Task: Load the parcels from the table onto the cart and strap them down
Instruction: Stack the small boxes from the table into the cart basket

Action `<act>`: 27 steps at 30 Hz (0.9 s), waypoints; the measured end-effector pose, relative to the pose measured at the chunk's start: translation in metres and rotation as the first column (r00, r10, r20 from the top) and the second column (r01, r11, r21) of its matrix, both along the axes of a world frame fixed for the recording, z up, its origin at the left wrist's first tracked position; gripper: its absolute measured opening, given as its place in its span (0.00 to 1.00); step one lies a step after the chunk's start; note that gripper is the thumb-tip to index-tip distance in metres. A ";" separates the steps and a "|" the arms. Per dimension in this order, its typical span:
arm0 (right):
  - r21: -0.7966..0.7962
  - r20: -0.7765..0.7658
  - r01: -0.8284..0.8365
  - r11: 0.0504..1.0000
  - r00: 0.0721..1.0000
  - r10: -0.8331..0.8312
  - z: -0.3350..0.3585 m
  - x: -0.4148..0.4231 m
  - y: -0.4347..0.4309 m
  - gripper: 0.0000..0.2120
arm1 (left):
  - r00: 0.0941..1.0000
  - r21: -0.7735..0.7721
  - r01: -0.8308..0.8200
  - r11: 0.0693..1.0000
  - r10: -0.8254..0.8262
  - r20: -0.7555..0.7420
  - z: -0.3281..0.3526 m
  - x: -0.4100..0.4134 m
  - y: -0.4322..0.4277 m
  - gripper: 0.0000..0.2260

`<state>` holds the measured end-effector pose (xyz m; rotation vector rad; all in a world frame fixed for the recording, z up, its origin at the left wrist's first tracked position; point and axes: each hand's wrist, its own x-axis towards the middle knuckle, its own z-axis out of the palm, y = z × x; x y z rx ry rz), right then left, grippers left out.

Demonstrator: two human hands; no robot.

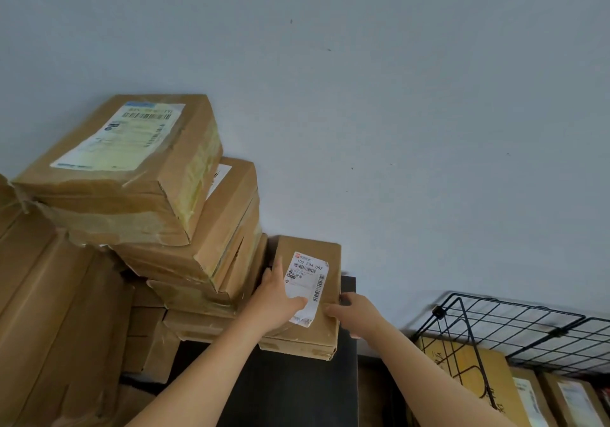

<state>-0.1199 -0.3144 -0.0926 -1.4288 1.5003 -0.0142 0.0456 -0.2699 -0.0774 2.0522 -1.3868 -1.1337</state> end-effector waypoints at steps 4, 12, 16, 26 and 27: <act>0.099 0.052 0.072 0.993 0.996 -0.077 -0.006 -0.014 -0.002 0.20 | 0.998 0.116 -0.052 0.992 0.056 -0.033 -0.004 -0.003 0.004 0.43; 0.236 0.139 0.180 0.955 0.966 -0.216 -0.016 -0.023 -0.003 0.20 | 0.948 0.146 -0.176 0.974 0.207 -0.242 -0.016 -0.002 -0.001 0.25; 0.325 0.229 0.274 0.905 0.906 -0.357 -0.012 -0.031 0.005 0.15 | 0.918 0.158 -0.186 0.970 0.229 -0.323 -0.018 -0.011 0.003 0.24; 0.265 0.359 0.451 0.852 0.774 -0.521 0.022 -0.073 0.022 0.14 | 0.843 0.029 -0.258 0.966 0.240 -0.482 0.020 -0.039 0.015 0.29; 0.258 0.372 0.459 0.850 0.764 -0.526 0.026 -0.078 0.025 0.14 | 0.827 0.029 -0.253 0.967 0.232 -0.512 0.022 -0.042 0.017 0.29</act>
